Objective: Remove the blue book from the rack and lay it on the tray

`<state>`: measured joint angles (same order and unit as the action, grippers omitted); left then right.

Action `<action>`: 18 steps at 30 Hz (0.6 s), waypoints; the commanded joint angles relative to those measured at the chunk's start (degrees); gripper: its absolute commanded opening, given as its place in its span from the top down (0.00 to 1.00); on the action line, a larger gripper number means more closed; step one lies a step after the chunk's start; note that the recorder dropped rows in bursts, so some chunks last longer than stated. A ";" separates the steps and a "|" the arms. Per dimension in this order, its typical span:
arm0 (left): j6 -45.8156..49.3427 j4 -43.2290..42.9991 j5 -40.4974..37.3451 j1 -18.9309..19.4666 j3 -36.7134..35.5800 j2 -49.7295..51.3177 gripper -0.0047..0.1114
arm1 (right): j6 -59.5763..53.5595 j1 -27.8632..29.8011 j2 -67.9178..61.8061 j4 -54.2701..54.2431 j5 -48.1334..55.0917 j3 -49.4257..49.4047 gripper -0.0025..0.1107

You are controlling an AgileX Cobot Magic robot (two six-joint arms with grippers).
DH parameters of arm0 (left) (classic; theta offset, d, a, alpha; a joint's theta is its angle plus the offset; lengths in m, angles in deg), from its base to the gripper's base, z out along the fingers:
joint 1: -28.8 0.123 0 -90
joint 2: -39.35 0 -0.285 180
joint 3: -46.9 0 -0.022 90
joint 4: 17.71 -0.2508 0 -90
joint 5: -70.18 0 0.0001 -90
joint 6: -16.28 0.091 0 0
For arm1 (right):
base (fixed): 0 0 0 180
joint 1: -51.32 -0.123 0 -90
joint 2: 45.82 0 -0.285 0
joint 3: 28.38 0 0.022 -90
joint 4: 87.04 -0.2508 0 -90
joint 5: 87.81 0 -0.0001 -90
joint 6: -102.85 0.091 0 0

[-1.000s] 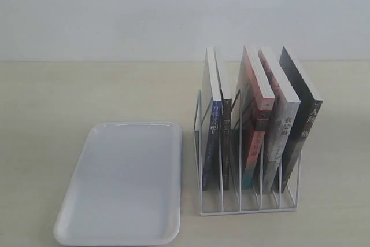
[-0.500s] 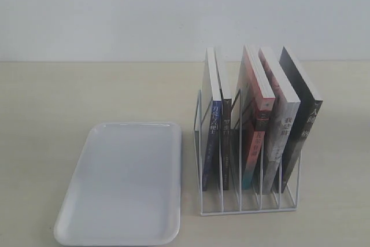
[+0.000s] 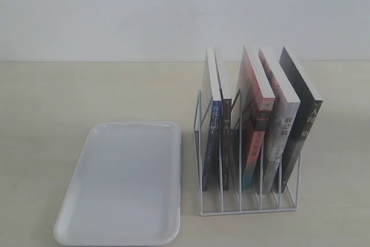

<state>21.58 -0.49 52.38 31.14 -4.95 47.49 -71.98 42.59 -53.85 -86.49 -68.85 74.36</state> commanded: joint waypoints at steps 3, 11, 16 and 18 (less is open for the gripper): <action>4.09 1.47 -5.37 -0.25 11.62 15.97 0.92 | 0.04 0.15 0.24 0.21 -0.37 0.04 0.98; 13.22 6.36 -32.42 -0.25 31.72 45.87 0.92 | 0.04 0.15 0.24 0.21 -0.37 0.04 0.98; 28.94 23.21 -30.79 -0.50 30.83 52.74 0.92 | 0.04 0.15 0.24 0.21 -0.37 0.04 0.98; 34.77 30.08 -27.46 -1.73 28.84 53.37 0.92 | 0.04 0.15 0.24 0.21 -0.37 0.04 0.98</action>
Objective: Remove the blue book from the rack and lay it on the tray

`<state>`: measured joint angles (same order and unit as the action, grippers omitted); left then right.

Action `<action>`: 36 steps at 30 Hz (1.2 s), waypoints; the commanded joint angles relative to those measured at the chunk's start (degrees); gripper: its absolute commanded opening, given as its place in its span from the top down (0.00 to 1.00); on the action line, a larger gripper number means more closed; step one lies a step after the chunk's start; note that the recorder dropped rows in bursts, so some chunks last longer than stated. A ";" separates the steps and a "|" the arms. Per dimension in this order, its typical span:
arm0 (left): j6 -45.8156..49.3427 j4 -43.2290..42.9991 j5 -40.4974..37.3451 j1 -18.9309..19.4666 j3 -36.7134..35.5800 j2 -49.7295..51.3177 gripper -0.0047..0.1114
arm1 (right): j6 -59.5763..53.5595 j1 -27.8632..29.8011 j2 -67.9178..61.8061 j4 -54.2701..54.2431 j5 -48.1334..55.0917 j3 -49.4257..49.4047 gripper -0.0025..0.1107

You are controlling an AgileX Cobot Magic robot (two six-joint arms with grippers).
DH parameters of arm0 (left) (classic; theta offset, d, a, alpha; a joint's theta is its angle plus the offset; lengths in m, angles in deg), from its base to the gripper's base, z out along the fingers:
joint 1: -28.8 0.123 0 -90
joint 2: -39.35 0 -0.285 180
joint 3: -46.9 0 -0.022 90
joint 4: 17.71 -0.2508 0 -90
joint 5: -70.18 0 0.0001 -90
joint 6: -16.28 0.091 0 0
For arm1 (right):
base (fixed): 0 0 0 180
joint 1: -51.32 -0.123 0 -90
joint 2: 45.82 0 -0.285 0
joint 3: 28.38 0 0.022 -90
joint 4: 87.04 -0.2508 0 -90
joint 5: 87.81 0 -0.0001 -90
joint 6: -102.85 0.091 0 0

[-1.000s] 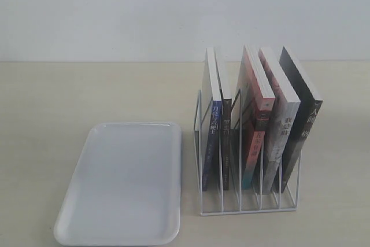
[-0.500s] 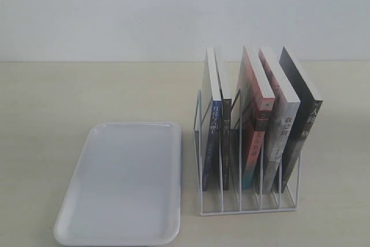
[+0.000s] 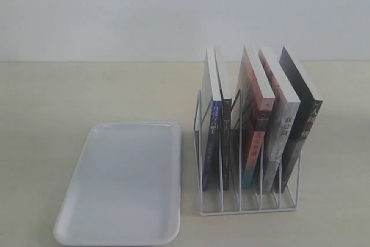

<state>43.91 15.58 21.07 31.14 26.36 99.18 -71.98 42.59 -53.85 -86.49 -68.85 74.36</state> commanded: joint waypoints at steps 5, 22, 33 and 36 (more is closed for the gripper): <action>15.68 15.64 6.49 -8.54 -3.92 5.80 0.92 | 0.04 0.15 0.24 0.21 -0.37 0.04 0.98; 13.98 15.38 25.20 -35.02 7.38 30.12 0.92 | 0.04 0.15 0.24 0.21 -0.37 0.04 0.98; 15.69 15.26 30.47 -44.05 15.77 37.36 0.92 | 0.04 0.15 0.24 0.21 -0.37 0.04 0.98; 13.94 15.26 27.26 -44.05 18.67 39.95 0.90 | 0.04 0.15 0.24 0.21 -0.37 0.04 0.98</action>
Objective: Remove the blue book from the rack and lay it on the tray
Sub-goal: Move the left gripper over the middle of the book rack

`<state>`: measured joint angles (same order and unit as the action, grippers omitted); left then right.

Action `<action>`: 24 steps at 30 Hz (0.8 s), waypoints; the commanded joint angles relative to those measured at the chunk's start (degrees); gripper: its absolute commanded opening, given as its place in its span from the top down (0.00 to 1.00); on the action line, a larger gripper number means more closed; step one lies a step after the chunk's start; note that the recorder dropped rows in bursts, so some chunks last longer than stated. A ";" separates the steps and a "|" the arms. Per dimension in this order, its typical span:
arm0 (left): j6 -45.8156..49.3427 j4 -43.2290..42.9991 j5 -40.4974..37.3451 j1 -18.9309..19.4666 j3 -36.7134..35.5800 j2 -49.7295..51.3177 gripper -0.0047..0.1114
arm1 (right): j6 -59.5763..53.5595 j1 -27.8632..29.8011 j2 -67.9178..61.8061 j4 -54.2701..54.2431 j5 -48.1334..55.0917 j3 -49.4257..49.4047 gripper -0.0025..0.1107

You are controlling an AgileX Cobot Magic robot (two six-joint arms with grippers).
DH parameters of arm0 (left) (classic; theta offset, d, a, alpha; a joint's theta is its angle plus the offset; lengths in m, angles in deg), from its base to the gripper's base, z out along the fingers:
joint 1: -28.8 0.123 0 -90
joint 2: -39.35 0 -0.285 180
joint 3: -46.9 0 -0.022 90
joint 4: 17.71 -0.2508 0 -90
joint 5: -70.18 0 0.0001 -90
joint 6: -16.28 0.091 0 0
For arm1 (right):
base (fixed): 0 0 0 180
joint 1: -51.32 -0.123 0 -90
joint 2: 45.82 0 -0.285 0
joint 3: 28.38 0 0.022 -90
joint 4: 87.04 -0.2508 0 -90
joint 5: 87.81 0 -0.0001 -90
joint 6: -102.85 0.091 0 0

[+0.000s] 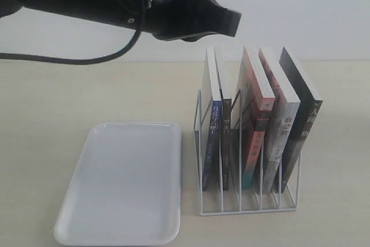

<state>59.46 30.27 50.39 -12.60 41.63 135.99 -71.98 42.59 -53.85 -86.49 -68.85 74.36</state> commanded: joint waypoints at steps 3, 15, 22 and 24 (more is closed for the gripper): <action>-1.64 -0.36 -6.19 -0.41 6.63 6.28 0.76 | 0.04 0.15 0.24 0.21 -0.37 0.04 0.98; -26.07 -19.13 -10.61 -0.85 15.28 13.60 0.45 | 0.04 0.15 0.24 0.21 -0.37 0.04 0.98; -53.09 -49.25 -15.20 -6.15 21.07 14.62 0.45 | 0.04 0.15 0.24 0.21 -0.37 0.04 0.98; -55.75 -50.54 -16.83 -7.59 23.27 14.89 0.45 | 0.04 0.15 0.24 0.21 -0.37 0.04 0.98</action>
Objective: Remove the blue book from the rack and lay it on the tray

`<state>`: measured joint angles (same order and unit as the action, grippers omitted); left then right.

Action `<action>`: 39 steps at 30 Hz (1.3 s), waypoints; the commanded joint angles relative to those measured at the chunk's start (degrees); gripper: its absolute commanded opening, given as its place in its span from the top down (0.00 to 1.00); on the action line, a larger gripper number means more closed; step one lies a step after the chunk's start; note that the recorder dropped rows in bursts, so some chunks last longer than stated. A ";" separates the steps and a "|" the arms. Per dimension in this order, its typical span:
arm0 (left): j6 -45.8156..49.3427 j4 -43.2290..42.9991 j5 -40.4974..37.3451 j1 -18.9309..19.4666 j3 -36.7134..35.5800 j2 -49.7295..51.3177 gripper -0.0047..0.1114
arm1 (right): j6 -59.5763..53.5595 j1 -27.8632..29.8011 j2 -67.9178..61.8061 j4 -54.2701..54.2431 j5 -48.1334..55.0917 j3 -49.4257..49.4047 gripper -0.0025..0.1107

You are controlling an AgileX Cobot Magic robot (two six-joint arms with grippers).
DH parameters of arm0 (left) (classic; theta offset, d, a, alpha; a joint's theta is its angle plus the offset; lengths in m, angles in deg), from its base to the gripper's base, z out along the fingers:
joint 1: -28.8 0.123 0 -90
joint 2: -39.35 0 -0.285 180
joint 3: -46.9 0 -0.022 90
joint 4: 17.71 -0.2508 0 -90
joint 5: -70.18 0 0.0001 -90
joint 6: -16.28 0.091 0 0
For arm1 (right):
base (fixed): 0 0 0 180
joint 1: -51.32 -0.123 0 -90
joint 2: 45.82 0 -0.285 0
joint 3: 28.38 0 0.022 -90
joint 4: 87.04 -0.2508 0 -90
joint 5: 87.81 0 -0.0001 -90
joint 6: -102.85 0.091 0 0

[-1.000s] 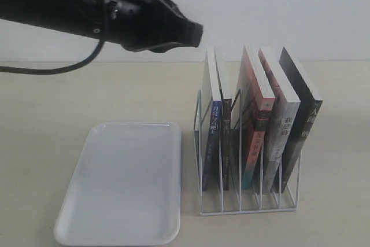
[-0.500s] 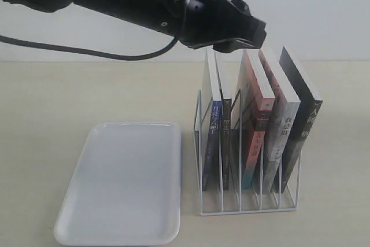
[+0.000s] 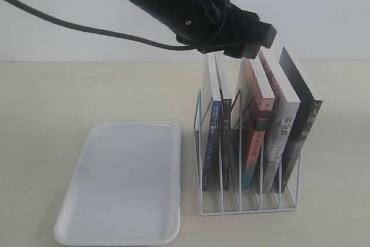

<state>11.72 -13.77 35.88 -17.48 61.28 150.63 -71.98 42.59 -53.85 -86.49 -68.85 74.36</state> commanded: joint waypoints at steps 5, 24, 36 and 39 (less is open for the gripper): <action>-17.14 -14.10 -12.35 -4.89 11.35 4.09 0.46 | 0.04 0.15 0.24 0.21 -0.37 0.04 0.98; -21.44 -8.17 -24.20 -5.59 25.23 13.93 0.48 | 0.04 0.15 0.24 0.21 -0.47 0.04 0.98; -28.26 -12.10 -25.61 -5.59 25.23 17.14 0.51 | 0.04 0.15 0.24 0.21 -0.47 0.04 0.98; -30.24 -12.10 -25.62 -5.59 25.23 17.14 0.51 | 0.04 0.15 0.24 0.21 -0.47 0.04 0.98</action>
<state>-16.54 -25.24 10.95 -22.91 86.22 167.41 -71.98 42.59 -53.85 -86.49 -68.85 74.36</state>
